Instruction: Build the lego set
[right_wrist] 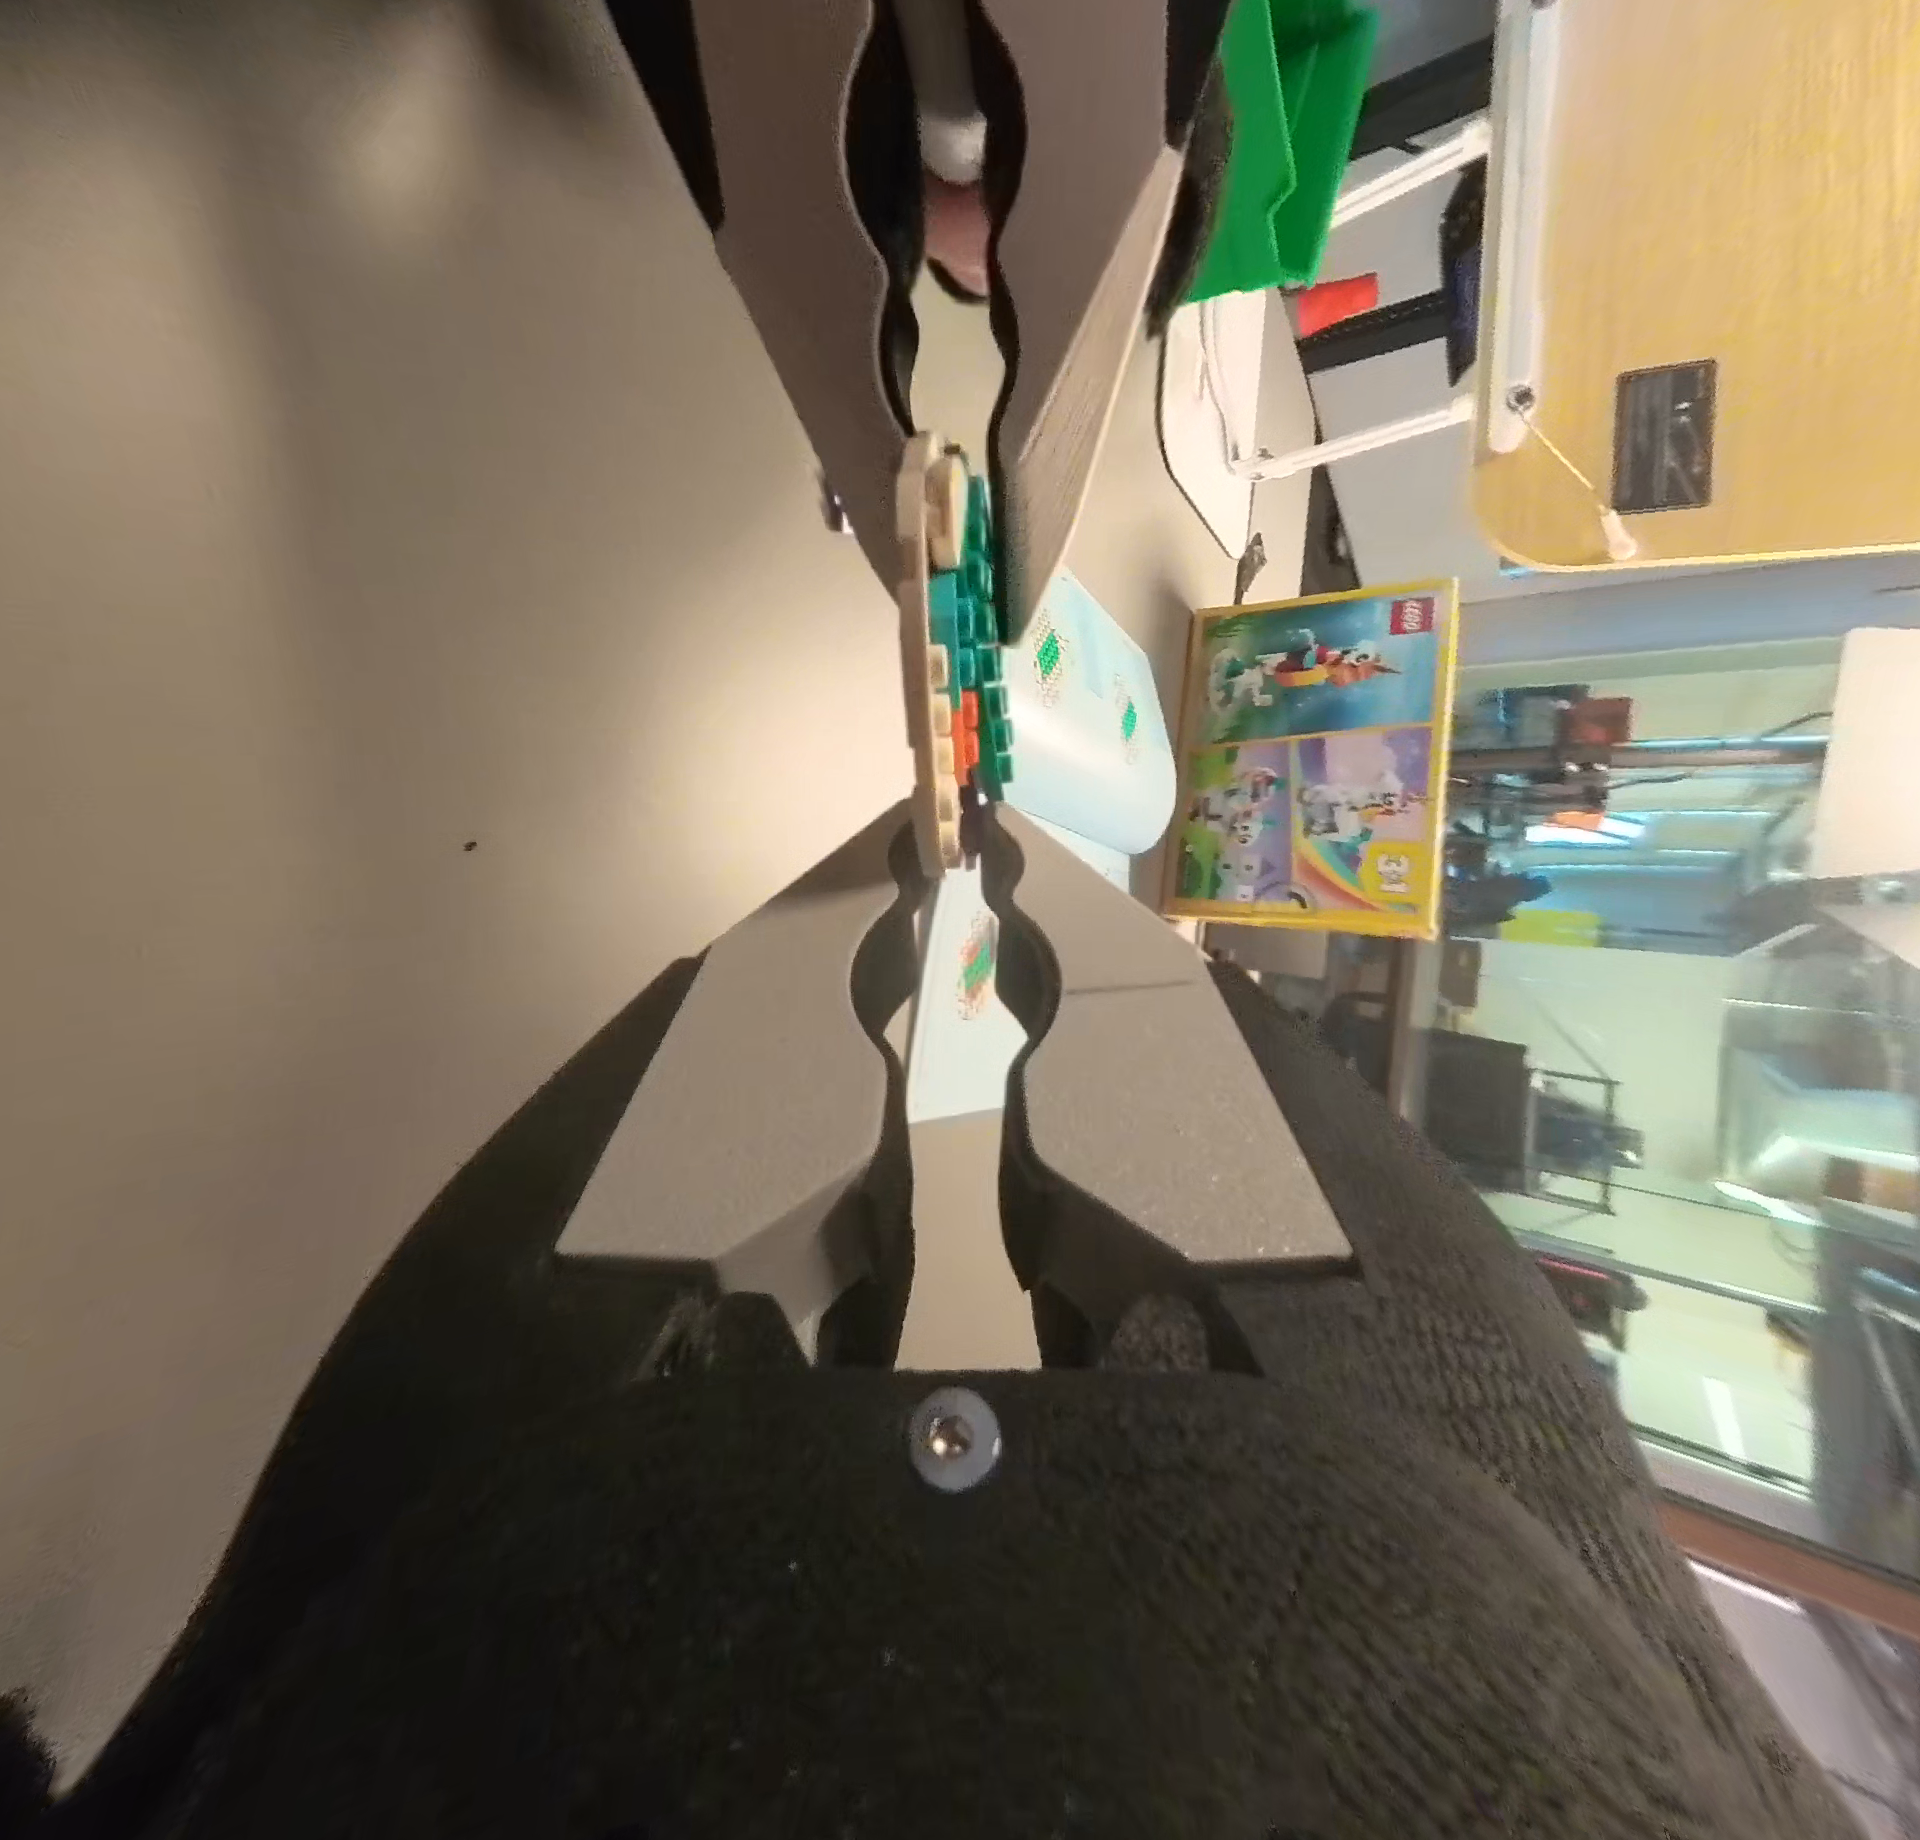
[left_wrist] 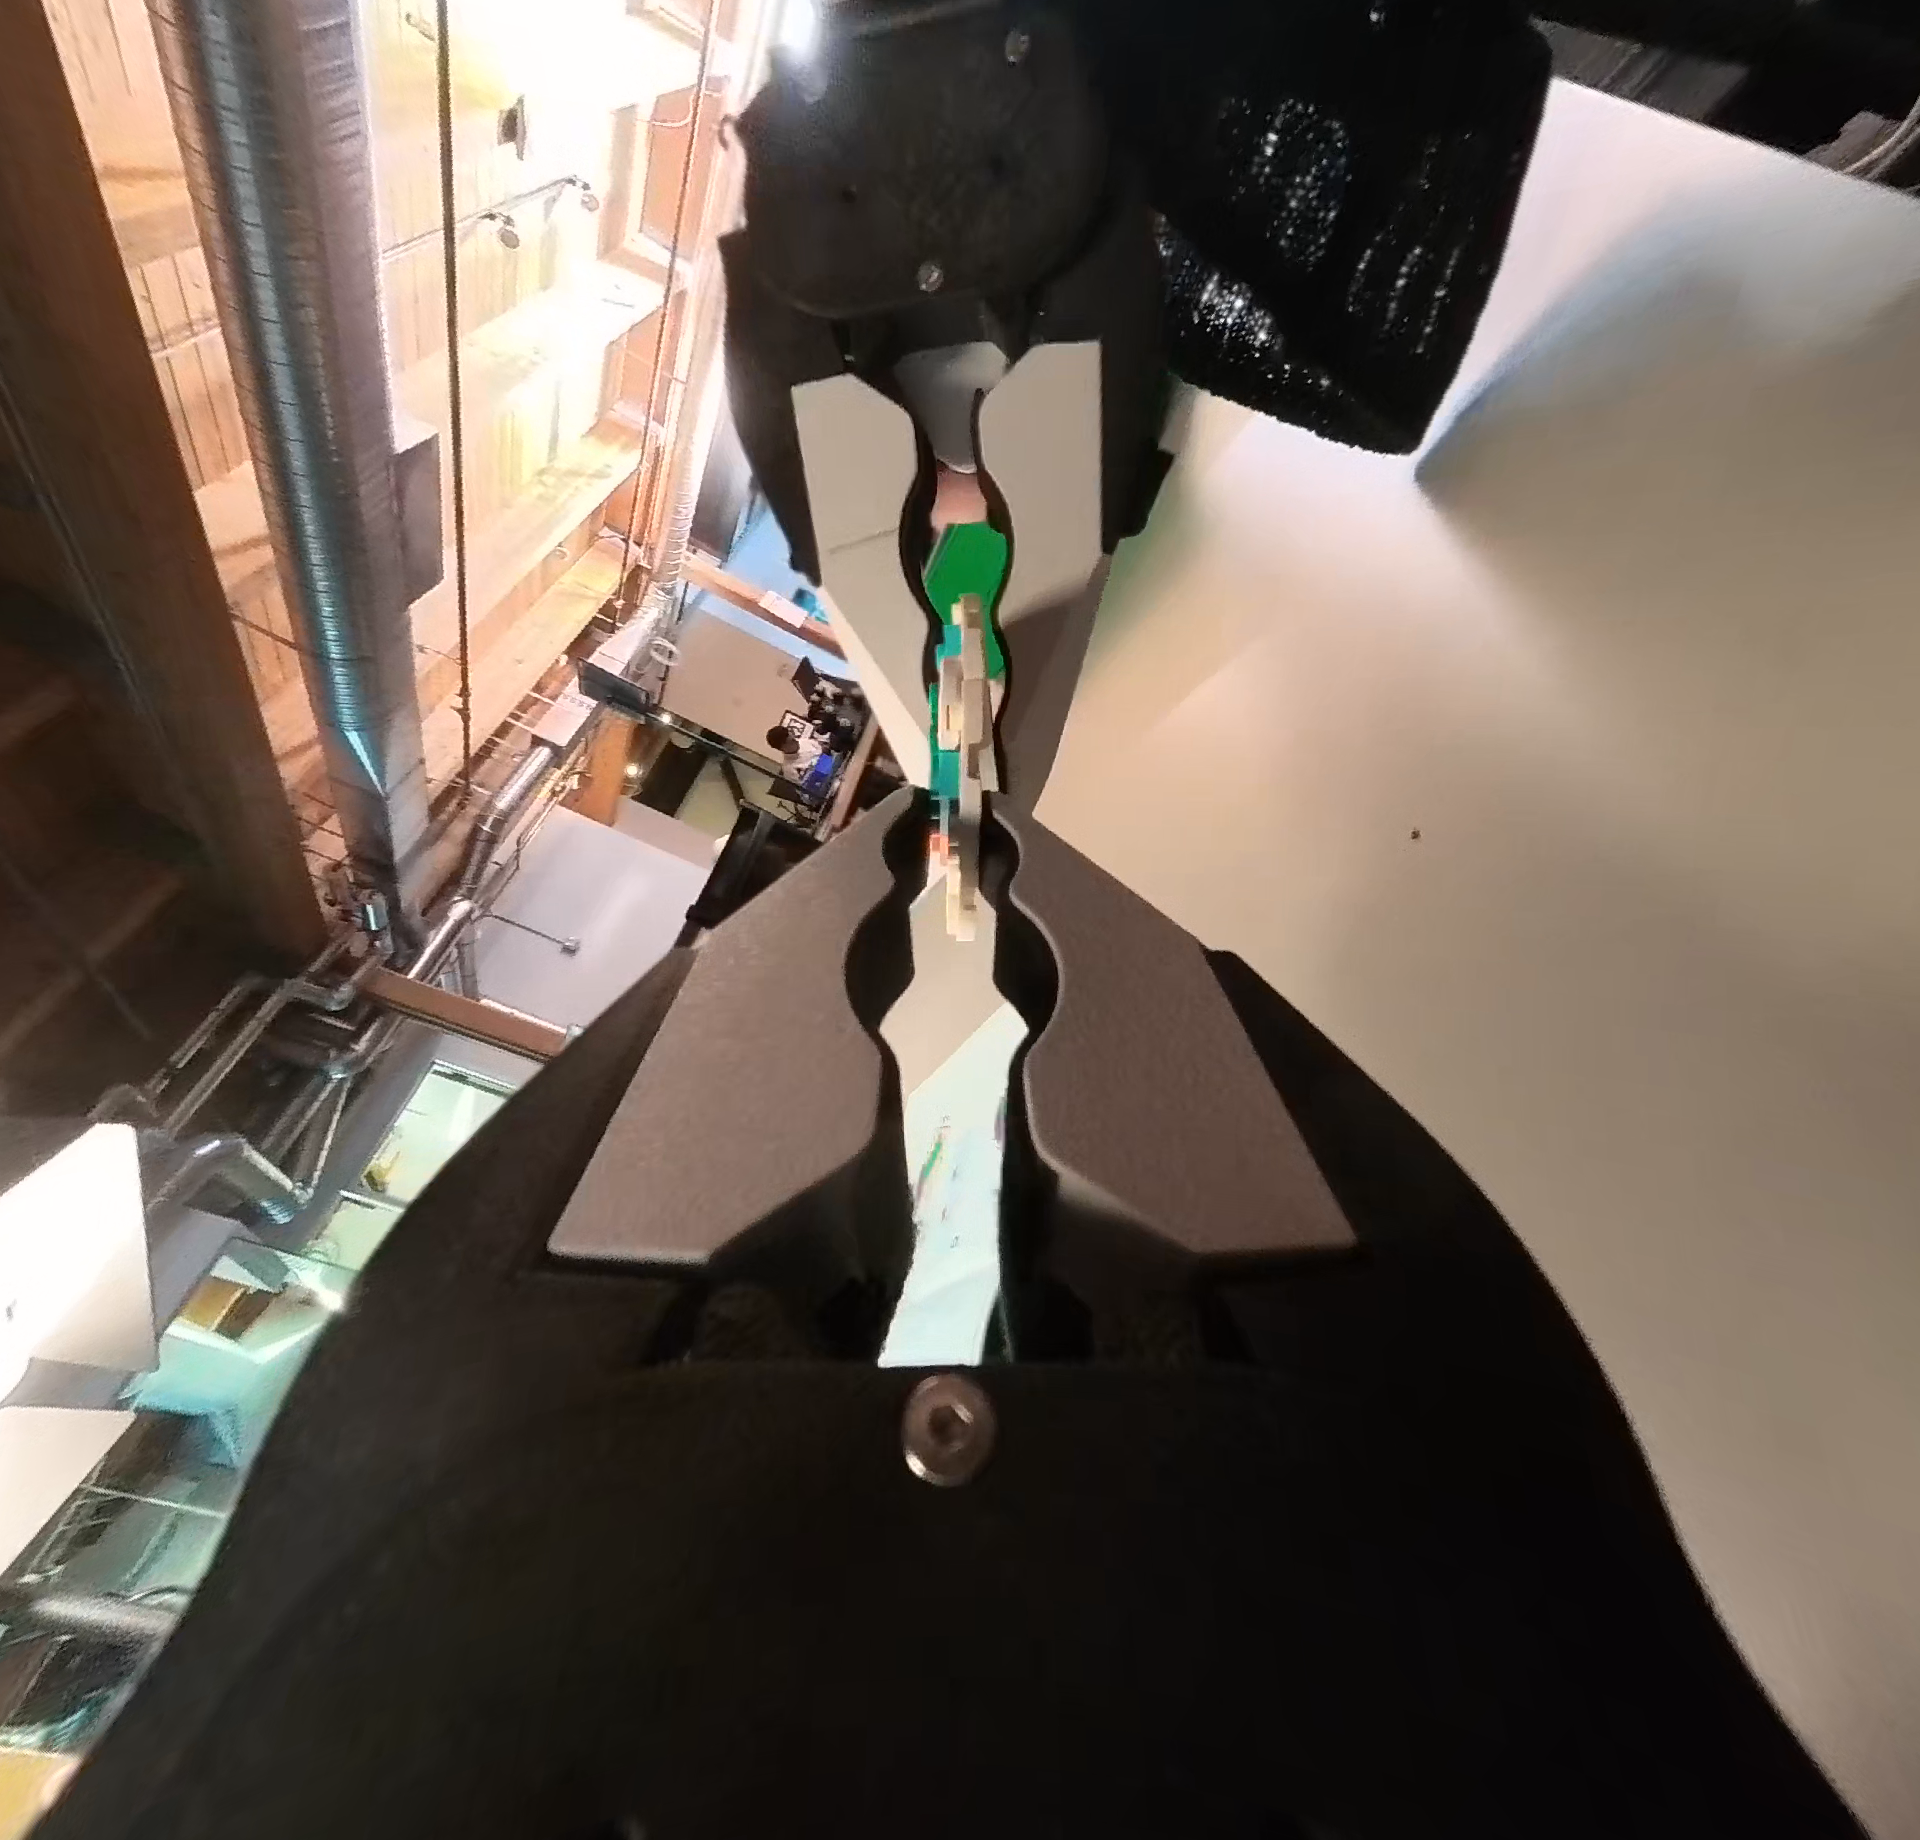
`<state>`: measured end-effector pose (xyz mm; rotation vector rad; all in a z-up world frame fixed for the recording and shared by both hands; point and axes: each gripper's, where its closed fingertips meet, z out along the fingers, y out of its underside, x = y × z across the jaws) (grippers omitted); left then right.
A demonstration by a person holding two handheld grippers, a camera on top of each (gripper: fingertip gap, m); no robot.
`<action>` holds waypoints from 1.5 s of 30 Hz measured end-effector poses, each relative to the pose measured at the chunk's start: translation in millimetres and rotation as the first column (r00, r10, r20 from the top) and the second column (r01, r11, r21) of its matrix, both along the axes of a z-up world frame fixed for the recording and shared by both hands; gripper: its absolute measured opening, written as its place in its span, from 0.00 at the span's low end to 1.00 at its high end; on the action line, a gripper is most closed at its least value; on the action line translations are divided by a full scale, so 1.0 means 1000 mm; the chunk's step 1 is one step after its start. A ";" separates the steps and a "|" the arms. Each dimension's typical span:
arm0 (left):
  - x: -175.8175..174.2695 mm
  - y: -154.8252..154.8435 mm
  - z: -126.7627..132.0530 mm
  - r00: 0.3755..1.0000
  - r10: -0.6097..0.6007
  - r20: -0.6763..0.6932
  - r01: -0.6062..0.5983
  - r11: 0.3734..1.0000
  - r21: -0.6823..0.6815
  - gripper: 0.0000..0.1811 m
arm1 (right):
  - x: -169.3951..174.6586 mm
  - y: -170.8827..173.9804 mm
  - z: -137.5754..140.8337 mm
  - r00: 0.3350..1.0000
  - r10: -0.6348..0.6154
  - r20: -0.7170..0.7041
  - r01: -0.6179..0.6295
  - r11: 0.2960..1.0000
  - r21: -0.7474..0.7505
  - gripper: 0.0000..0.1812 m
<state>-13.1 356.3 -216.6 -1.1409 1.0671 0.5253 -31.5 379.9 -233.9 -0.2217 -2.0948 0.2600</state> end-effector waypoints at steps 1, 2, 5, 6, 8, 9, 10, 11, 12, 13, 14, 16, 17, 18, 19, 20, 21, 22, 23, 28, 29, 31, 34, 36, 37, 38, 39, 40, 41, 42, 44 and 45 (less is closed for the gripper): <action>-0.001 0.000 -0.001 1.000 0.002 0.002 -0.001 1.000 -0.008 0.04 | -0.001 0.001 0.001 1.000 -0.006 -0.011 0.007 1.000 0.016 0.04; 0.000 0.000 -0.002 1.000 -0.005 0.003 0.005 1.000 -0.020 0.04 | -0.001 0.002 0.002 1.000 -0.014 -0.026 0.014 0.999 0.031 0.04; 0.005 -0.004 0.000 0.999 -0.038 0.022 0.038 0.999 -0.024 0.04 | -0.001 0.004 0.002 0.999 -0.013 -0.045 0.015 0.999 0.050 0.04; 0.006 -0.005 0.000 0.998 -0.048 0.026 0.049 0.998 -0.030 0.04 | 0.001 0.003 0.003 0.999 -0.006 -0.049 0.008 0.999 0.050 0.04; 0.009 -0.006 0.001 0.996 -0.073 0.047 0.075 0.996 -0.042 0.04 | 0.003 0.002 0.004 0.998 0.006 -0.056 -0.003 0.999 0.053 0.04; 0.009 -0.006 0.002 0.995 -0.078 0.060 0.080 0.996 -0.043 0.04 | 0.004 0.001 0.005 0.998 0.009 -0.061 -0.006 0.998 0.055 0.04; 0.010 -0.006 0.002 0.995 -0.077 0.063 0.080 0.996 -0.040 0.04 | 0.004 0.001 0.005 0.998 0.010 -0.058 -0.007 0.998 0.055 0.04; 0.010 -0.006 0.002 0.996 -0.070 0.058 0.072 0.997 -0.033 0.04 | 0.005 0.002 0.004 0.998 0.010 -0.055 -0.006 0.998 0.057 0.04; 0.009 -0.004 0.002 0.997 -0.054 0.046 0.055 0.998 -0.021 0.04 | 0.005 0.003 0.004 0.999 0.007 -0.054 -0.004 0.998 0.062 0.04; 0.009 -0.003 0.001 0.999 -0.035 0.029 0.035 0.999 -0.011 0.04 | 0.005 0.003 0.004 0.999 0.005 -0.052 -0.001 0.998 0.066 0.04; 0.008 -0.002 0.001 1.000 -0.018 0.011 0.018 1.000 0.001 0.04 | 0.004 0.004 0.003 0.999 0.000 -0.053 0.004 0.997 0.075 0.04; 0.008 -0.001 -0.001 1.000 -0.004 -0.014 0.004 1.000 0.014 0.04 | 0.003 0.005 0.003 0.998 -0.005 -0.057 0.010 0.996 0.087 0.04; 0.007 -0.001 -0.001 1.000 -0.005 -0.018 0.005 1.000 0.012 0.04 | 0.003 0.005 0.002 0.998 -0.005 -0.062 0.011 0.996 0.093 0.04; 0.007 -0.001 -0.001 1.000 -0.005 -0.018 0.005 1.000 0.010 0.04 | 0.002 0.005 0.002 0.998 -0.007 -0.068 0.013 0.995 0.101 0.04; 0.006 -0.001 -0.001 1.000 -0.006 -0.018 0.006 1.000 0.005 0.04 | 0.002 0.006 0.002 0.997 -0.010 -0.071 0.017 0.994 0.108 0.04; 0.006 -0.001 -0.002 1.000 -0.002 -0.021 0.003 1.000 0.005 0.04 | 0.001 0.006 0.002 0.997 -0.016 -0.076 0.024 0.993 0.114 0.03; 0.004 0.000 -0.001 1.000 0.006 -0.024 -0.005 1.000 0.009 0.04 | 0.000 0.007 0.003 0.996 -0.021 -0.086 0.031 0.992 0.125 0.03; 0.003 0.000 -0.002 0.999 0.015 -0.029 -0.015 1.000 0.010 0.04 | 0.000 0.008 0.003 0.996 -0.025 -0.090 0.037 0.990 0.136 0.03; 0.002 0.001 -0.002 0.999 0.025 -0.038 -0.024 1.000 0.012 0.04 | -0.001 0.008 0.003 0.995 -0.030 -0.091 0.042 0.989 0.139 0.04; -0.015 0.006 -0.005 0.989 0.104 -0.106 -0.103 0.995 0.018 0.03 | -0.002 0.020 0.003 0.992 -0.073 -0.098 0.082 0.993 0.085 0.03; -0.019 0.009 -0.010 0.985 0.123 -0.122 -0.127 0.992 -0.020 0.04 | -0.002 0.023 0.003 0.991 -0.090 -0.097 0.096 0.994 0.060 0.04; -0.025 0.016 -0.033 0.979 0.139 -0.146 -0.162 0.974 -0.156 0.04 | -0.002 0.030 0.001 0.988 -0.120 -0.093 0.122 0.993 0.011 0.03; -0.031 0.022 -0.058 0.961 0.169 -0.219 -0.223 0.942 -0.251 0.04 | -0.004 0.039 -0.006 0.984 -0.147 -0.104 0.143 0.989 -0.045 0.03; -0.033 0.023 -0.072 0.950 0.173 -0.261 -0.249 0.921 -0.299 0.04 | -0.008 0.041 -0.012 0.982 -0.147 -0.122 0.139 0.988 -0.068 0.03; -0.033 0.023 -0.078 0.946 0.169 -0.276 -0.256 0.913 -0.318 0.04 | -0.010 0.042 -0.014 0.979 -0.143 -0.142 0.133 0.988 -0.076 0.03; -0.035 0.024 -0.081 0.943 0.175 -0.284 -0.267 0.906 -0.327 0.04 | -0.013 0.042 -0.016 0.978 -0.135 -0.161 0.124 0.989 -0.079 0.03; -0.035 0.024 -0.083 0.942 0.173 -0.288 -0.268 0.902 -0.337 0.04 | -0.015 0.042 -0.018 0.976 -0.123 -0.183 0.110 0.991 -0.077 0.03; -0.035 0.024 -0.086 0.943 0.172 -0.285 -0.272 0.893 -0.358 0.04 | -0.018 0.041 -0.021 0.973 -0.111 -0.201 0.099 0.993 -0.070 0.04; -0.037 0.024 -0.088 0.944 0.182 -0.274 -0.279 0.884 -0.374 0.05 | -0.021 0.041 -0.024 0.972 -0.100 -0.212 0.090 0.994 -0.061 0.04; -0.037 0.024 -0.091 0.946 0.180 -0.269 -0.279 0.874 -0.397 0.06 | -0.024 0.040 -0.027 0.970 -0.088 -0.225 0.076 0.995 -0.058 0.04; -0.040 0.024 -0.095 0.951 0.187 -0.248 -0.280 0.861 -0.425 0.09 | -0.030 0.038 -0.030 0.966 -0.066 -0.248 0.053 0.997 -0.060 0.03; -0.040 0.024 -0.094 0.954 0.190 -0.231 -0.276 0.858 -0.434 0.10 | -0.033 0.038 -0.032 0.964 -0.059 -0.259 0.045 0.997 -0.061 0.03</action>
